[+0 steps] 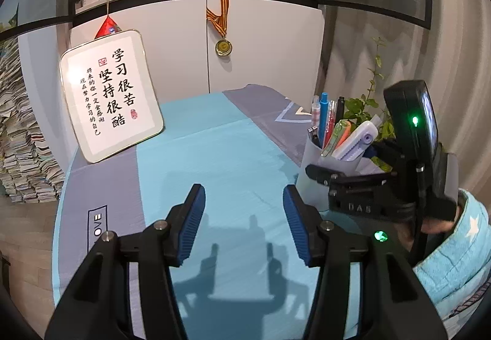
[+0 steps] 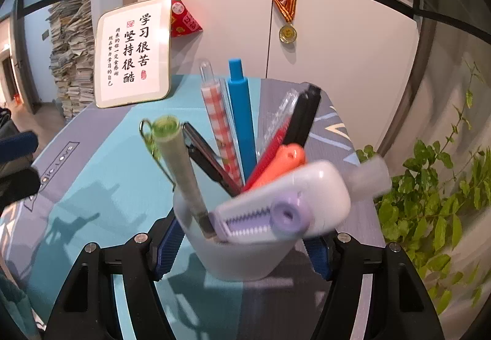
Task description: Organize stationery
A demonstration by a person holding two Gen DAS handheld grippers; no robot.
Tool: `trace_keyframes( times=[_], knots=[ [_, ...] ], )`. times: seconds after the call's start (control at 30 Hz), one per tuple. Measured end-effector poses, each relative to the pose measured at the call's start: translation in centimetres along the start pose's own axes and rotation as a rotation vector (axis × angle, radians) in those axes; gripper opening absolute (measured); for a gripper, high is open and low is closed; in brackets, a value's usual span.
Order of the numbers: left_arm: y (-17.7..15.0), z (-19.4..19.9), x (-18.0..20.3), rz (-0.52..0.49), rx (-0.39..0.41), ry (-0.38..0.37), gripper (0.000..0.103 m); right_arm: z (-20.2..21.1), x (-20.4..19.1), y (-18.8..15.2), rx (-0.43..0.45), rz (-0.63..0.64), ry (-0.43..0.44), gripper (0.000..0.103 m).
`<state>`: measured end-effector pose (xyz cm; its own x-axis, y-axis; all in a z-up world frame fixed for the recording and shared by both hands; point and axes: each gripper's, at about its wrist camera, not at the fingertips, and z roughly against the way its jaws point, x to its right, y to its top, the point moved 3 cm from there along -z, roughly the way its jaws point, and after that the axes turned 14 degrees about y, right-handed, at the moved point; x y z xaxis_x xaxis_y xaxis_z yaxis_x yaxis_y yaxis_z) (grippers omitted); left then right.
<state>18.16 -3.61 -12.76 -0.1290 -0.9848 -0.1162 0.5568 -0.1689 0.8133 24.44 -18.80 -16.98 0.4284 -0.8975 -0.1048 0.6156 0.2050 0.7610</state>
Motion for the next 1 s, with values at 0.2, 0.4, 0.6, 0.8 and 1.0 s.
trace_keyframes(
  times=[0.2,0.4,0.6,0.8,1.0],
  knots=[
    [-0.5,-0.3,-1.0,0.023,-0.005,0.012,0.052,-0.3,-0.2,0.6,0.001,-0.043,-0.014,0.069],
    [-1.2,-1.0,-3.0,0.059,-0.017,0.028,0.052,-1.1,-1.8,2.5,0.033,-0.024,-0.019,0.069],
    [-2.1,-1.3,-6.0,0.109,-0.028,0.061,0.052,-4.0,-4.9,5.9,0.057,0.023,0.017,0.069],
    [-2.3,-1.3,-8.0,0.135,-0.021,0.1,0.055,-7.8,-6.6,7.3,0.021,0.028,0.016,0.069],
    [-2.0,-1.4,-8.2,0.134,-0.003,0.126,0.061,-8.5,-6.4,6.6,-0.031,0.013,0.018,0.07]
  ],
)
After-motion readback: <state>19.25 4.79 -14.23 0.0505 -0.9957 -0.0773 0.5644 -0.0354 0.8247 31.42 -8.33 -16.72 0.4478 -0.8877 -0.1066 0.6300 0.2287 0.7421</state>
